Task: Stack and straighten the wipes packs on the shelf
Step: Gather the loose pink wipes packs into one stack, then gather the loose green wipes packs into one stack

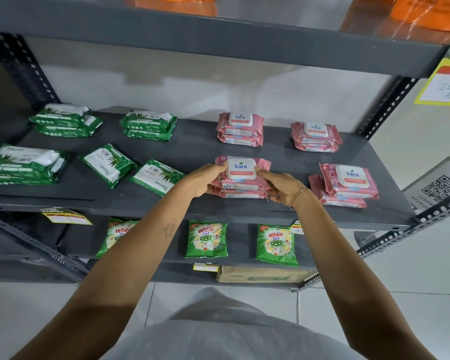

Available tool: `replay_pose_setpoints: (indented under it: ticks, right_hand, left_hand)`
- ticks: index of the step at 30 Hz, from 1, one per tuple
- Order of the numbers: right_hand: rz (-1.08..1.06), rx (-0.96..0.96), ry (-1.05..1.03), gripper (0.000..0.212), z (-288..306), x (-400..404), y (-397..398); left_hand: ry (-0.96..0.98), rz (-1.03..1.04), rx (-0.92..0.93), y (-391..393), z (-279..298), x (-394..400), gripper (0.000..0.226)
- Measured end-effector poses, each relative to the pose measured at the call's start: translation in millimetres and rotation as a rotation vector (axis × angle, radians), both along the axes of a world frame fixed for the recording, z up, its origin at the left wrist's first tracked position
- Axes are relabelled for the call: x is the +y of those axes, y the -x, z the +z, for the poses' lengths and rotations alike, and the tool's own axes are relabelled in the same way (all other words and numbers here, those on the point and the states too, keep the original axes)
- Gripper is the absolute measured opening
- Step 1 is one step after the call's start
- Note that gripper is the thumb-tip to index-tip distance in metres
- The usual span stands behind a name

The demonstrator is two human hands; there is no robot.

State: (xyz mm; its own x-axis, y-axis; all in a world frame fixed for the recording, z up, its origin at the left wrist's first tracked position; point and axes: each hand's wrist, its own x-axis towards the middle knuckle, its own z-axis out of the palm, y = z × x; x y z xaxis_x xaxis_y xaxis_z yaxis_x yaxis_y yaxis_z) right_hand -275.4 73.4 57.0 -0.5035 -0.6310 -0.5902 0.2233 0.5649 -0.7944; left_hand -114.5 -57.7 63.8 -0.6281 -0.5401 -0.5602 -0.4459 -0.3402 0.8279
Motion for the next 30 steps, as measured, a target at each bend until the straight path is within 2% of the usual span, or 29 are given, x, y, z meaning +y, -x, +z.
replay_pose_setpoints:
  ticks: [9,11,13,15,17,19,22,25,28,30]
  right_hand:
    - [0.012,0.032,-0.019,0.044,2.8,6.3,-3.4]
    - [0.019,0.091,-0.049,0.044,8.6,8.5,-5.8]
    - [0.001,0.233,-0.061,0.043,17.3,9.2,-8.7]
    - [-0.052,0.419,0.022,0.038,27.9,5.9,-12.0]
    - [-0.105,0.635,0.129,0.025,39.5,-1.2,-20.2]
    - [-0.126,0.849,0.213,0.019,51.2,-11.3,-39.4]
    - [-0.027,1.046,0.348,0.019,57.9,-34.0,-91.3]
    - [0.137,1.012,0.427,0.023,48.4,-61.5,-147.8]
    - [0.330,0.942,0.333,0.028,29.8,-89.9,-188.8]
    - [0.431,0.943,0.189,0.037,16.1,-108.2,-208.8]
  left_hand:
    - [0.063,0.012,-0.012,0.4,-4.2,5.6,0.048]
    - [0.261,0.012,-0.126,0.4,-1.2,10.9,0.051]
    - [0.583,0.056,-0.188,-3.9,1.2,13.1,0.053]
    - [0.821,0.131,-0.063,-15.5,4.9,11.6,0.050]
    - [0.988,0.221,0.070,-38.3,5.3,6.0,0.037]
    - [1.142,0.285,0.087,-70.6,-1.5,-4.3,0.030]
    - [1.327,0.308,-0.025,-135.0,-25.2,-22.1,0.030]
    - [1.365,0.271,-0.150,-206.2,-54.0,-41.4,0.035]
    - [1.415,0.149,-0.283,-270.7,-80.0,-59.0,0.044]
    - [1.412,0.053,-0.362,-302.6,-92.7,-71.2,0.053]
